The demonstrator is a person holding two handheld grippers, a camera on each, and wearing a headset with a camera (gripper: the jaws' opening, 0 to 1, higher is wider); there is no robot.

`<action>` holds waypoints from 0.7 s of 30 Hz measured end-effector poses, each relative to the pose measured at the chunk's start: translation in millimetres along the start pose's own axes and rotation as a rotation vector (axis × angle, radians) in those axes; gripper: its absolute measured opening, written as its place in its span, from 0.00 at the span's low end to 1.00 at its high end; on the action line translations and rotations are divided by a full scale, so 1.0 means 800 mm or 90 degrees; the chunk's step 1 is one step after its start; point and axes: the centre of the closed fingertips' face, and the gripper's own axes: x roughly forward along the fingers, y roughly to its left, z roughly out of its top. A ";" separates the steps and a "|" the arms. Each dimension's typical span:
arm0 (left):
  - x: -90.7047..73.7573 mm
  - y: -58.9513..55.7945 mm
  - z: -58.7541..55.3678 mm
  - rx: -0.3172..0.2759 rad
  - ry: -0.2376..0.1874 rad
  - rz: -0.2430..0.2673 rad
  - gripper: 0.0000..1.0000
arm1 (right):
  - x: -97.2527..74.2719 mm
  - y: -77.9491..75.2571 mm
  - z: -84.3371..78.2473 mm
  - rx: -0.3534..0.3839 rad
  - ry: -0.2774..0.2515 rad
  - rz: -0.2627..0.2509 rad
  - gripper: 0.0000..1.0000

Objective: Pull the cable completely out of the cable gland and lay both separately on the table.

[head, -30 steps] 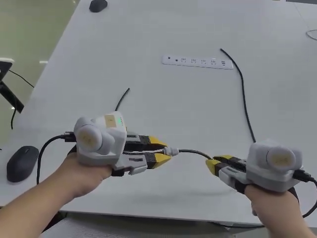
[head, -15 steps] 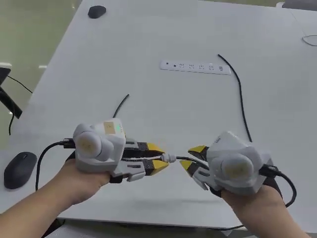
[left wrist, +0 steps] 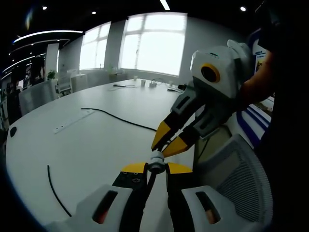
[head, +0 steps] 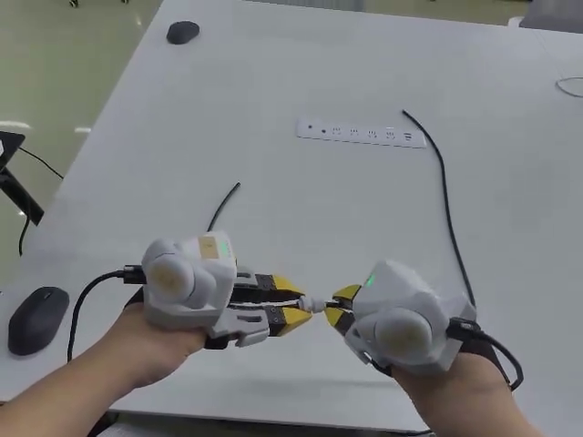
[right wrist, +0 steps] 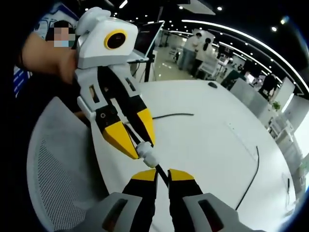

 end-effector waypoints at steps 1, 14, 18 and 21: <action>0.000 0.000 0.000 -0.001 -0.001 0.000 0.15 | 0.000 0.000 0.000 0.005 -0.002 -0.001 0.03; 0.002 -0.001 0.001 -0.005 0.001 -0.002 0.15 | -0.003 -0.014 -0.022 0.097 -0.009 -0.016 0.03; 0.002 0.000 -0.001 -0.005 0.002 0.000 0.15 | -0.002 -0.019 -0.033 0.119 -0.007 -0.024 0.02; 0.003 0.000 -0.001 -0.003 0.005 0.000 0.15 | -0.001 -0.021 -0.039 0.143 -0.006 -0.026 0.02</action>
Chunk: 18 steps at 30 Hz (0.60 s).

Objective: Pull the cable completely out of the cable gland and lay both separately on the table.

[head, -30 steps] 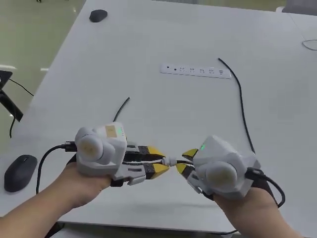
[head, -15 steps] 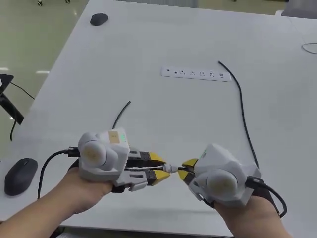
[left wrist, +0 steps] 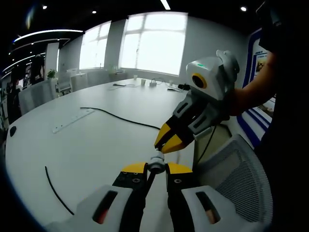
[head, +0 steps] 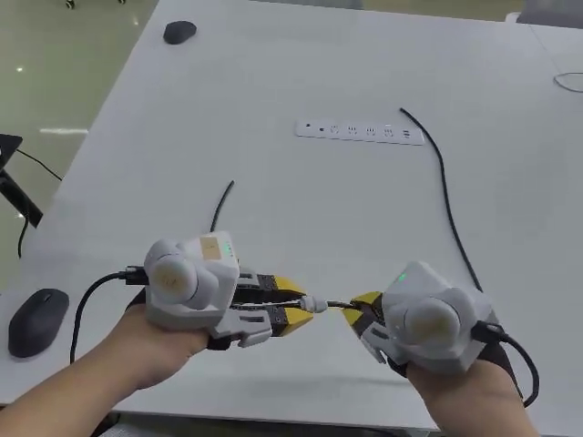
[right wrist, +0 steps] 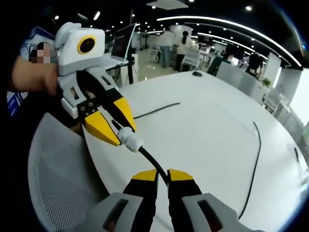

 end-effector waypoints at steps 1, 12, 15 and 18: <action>0.000 0.000 0.000 0.001 0.000 0.000 0.15 | 0.000 -0.002 -0.001 0.003 0.000 -0.001 0.02; -0.001 0.004 0.005 -0.002 -0.012 0.005 0.15 | 0.006 -0.036 -0.038 0.130 -0.003 -0.031 0.01; 0.000 0.004 0.006 -0.002 -0.015 0.004 0.15 | 0.005 -0.044 -0.048 0.169 -0.006 -0.042 0.02; 0.000 0.005 0.004 -0.001 -0.012 0.004 0.15 | 0.008 -0.048 -0.061 0.215 -0.004 -0.042 0.01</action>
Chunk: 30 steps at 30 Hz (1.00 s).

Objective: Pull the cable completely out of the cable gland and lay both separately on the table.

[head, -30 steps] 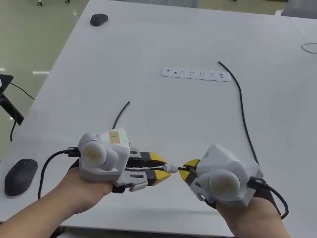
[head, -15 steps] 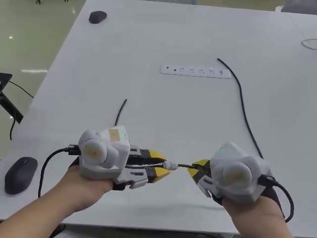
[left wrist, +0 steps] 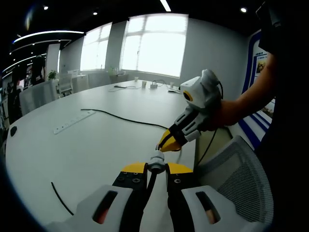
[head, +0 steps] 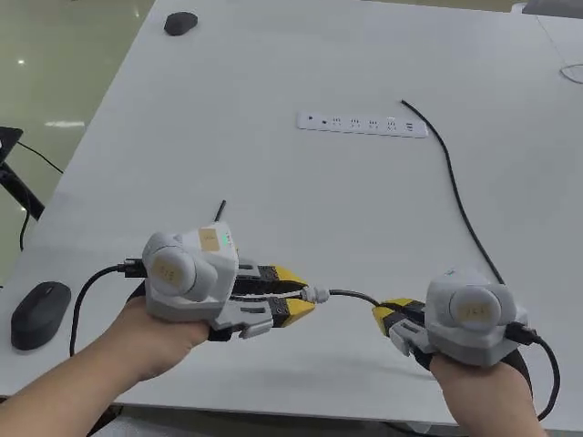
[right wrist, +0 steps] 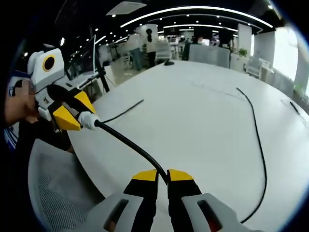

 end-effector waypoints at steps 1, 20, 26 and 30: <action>0.000 0.000 0.000 0.000 0.000 0.000 0.15 | 0.001 -0.002 -0.004 0.012 0.003 -0.002 0.01; -0.001 -0.001 -0.001 0.000 -0.003 0.002 0.15 | 0.009 -0.031 -0.030 0.149 0.001 -0.032 0.00; -0.003 0.000 -0.002 -0.005 -0.004 0.005 0.15 | 0.000 -0.030 -0.025 0.110 -0.004 -0.031 0.01; -0.006 0.002 -0.003 -0.013 -0.006 0.009 0.15 | -0.004 -0.028 -0.022 0.091 -0.012 -0.025 0.01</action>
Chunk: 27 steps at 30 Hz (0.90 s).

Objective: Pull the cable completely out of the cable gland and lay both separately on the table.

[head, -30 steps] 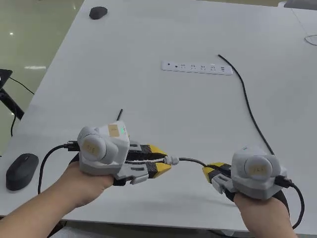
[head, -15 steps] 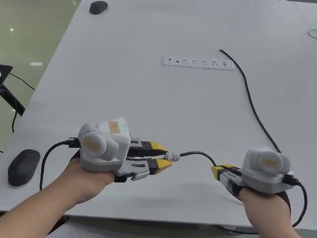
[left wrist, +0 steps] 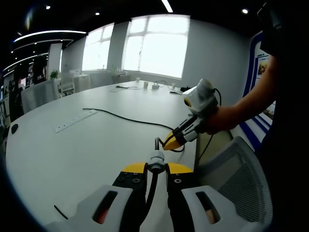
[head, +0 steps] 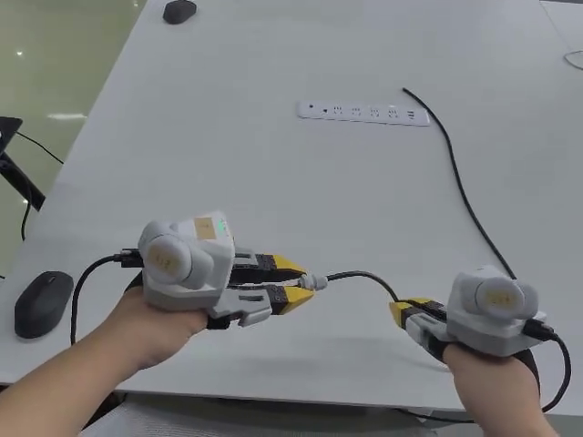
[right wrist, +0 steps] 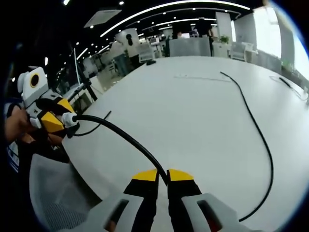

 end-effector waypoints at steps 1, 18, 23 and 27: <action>-0.001 0.001 0.000 -0.009 -0.002 0.000 0.15 | -0.001 -0.001 0.001 0.006 -0.003 0.001 0.02; -0.004 -0.002 -0.006 -0.014 0.008 -0.002 0.15 | -0.043 0.039 0.031 -0.029 -0.013 0.081 0.16; -0.004 -0.001 -0.007 -0.014 0.010 0.000 0.15 | -0.051 0.067 0.058 -0.165 -0.008 0.106 0.24; -0.004 0.000 -0.006 -0.013 0.011 0.003 0.15 | -0.049 0.089 0.075 -0.287 -0.012 0.108 0.26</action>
